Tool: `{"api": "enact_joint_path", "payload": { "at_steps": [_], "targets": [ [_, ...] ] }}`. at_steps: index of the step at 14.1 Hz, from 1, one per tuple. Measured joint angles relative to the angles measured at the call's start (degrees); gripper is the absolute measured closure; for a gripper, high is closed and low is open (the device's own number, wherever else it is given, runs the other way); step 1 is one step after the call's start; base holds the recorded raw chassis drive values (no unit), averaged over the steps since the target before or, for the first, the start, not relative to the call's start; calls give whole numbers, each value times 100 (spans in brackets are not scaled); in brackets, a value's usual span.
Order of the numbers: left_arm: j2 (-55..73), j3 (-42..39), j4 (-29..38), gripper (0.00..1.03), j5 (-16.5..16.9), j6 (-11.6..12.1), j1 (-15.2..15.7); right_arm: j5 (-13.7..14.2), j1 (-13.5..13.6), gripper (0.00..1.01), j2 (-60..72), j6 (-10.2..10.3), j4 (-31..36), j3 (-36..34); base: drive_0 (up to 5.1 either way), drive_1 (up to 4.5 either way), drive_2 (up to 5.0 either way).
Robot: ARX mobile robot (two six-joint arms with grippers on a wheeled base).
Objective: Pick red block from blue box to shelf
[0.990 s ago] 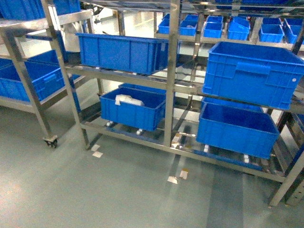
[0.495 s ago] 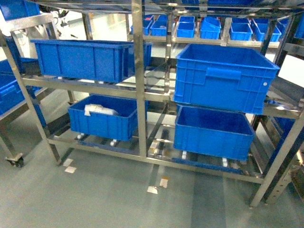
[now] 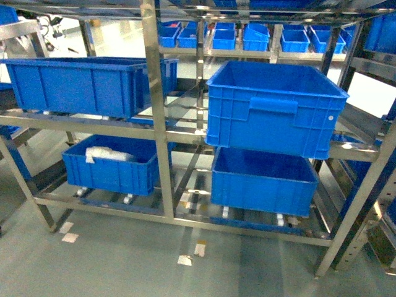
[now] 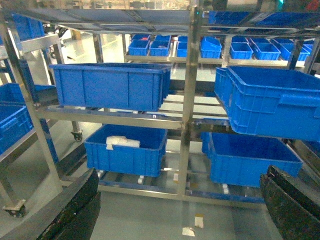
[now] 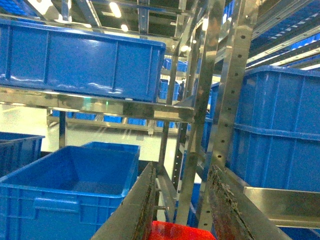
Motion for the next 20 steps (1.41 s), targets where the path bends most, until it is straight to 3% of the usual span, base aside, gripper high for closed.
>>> {"api": "enact_joint_path", "payload": {
  "at_steps": [7,20],
  "targets": [
    [0,0,2,5,2,0,7,0,0,74,0,0,0,0,-71,134,-276],
    [0,0,2,5,0,0,2,2,0,74,0,0,-2,0,15,143,-114]
  ]
}}
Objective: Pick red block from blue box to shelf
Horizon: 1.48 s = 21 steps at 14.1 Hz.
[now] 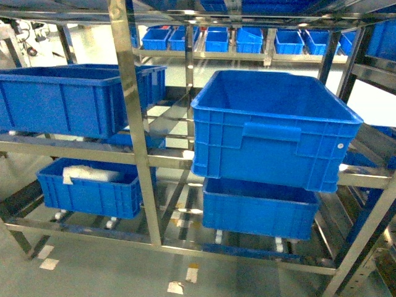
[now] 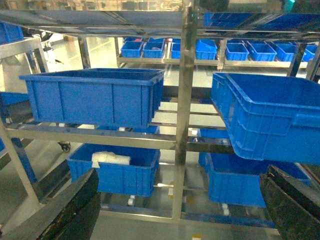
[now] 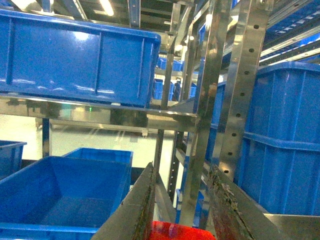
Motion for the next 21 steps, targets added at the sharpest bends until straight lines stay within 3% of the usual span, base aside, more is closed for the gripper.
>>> {"api": "enact_joint_path", "payload": {
  "at_steps": [21],
  "targets": [
    [0,0,0,5,2,0,0,0,0,74,0,2,2,0,-2,146,-150]
  ]
}}
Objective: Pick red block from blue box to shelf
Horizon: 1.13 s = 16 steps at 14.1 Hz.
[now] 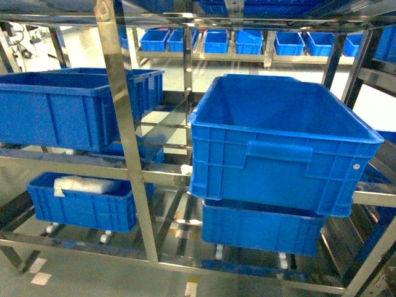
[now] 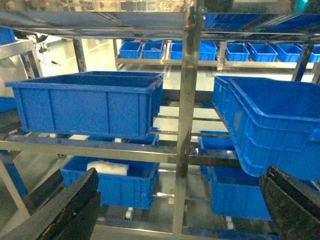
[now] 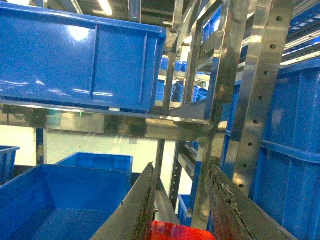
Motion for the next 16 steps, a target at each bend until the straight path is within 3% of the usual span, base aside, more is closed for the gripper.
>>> {"api": "enact_joint_path", "payload": {
  "at_steps": [3,9,16],
  "targets": [
    [0,0,0,5,2,0,13,-13,-2,74,2,-2,0,0,-104,53,-261],
    [0,0,-2,5,-2,0,-4,15,0,74,2,0,-2,0,7,7,7],
    [0,0,0,5,-2,0,-4,15,0,74,0,-2,-2,0,6,298,-287]
  ]
}}
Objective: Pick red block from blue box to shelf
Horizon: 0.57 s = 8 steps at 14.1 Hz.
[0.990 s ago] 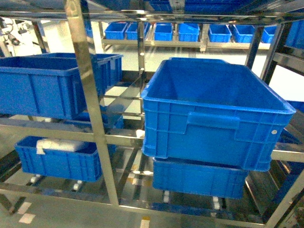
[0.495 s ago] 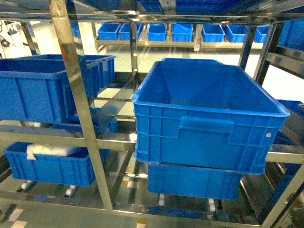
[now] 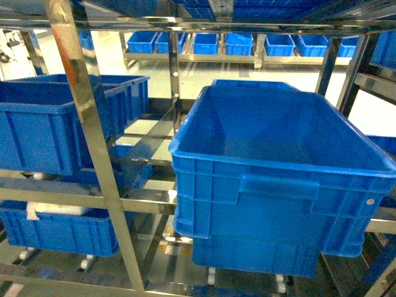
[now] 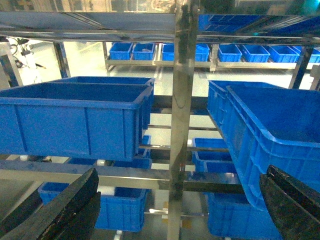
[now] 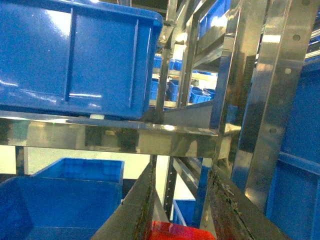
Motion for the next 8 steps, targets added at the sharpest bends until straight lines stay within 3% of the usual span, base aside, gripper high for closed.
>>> {"api": "enact_joint_path", "payload": {
  "at_steps": [2,8],
  "targets": [
    [0,0,0,5,0,0,-2,0,0,74,0,0,2,0,10,220,-200],
    [0,0,2,5,0,0,-2,0,0,74,22,0,2,0,0,0,0]
  ]
}}
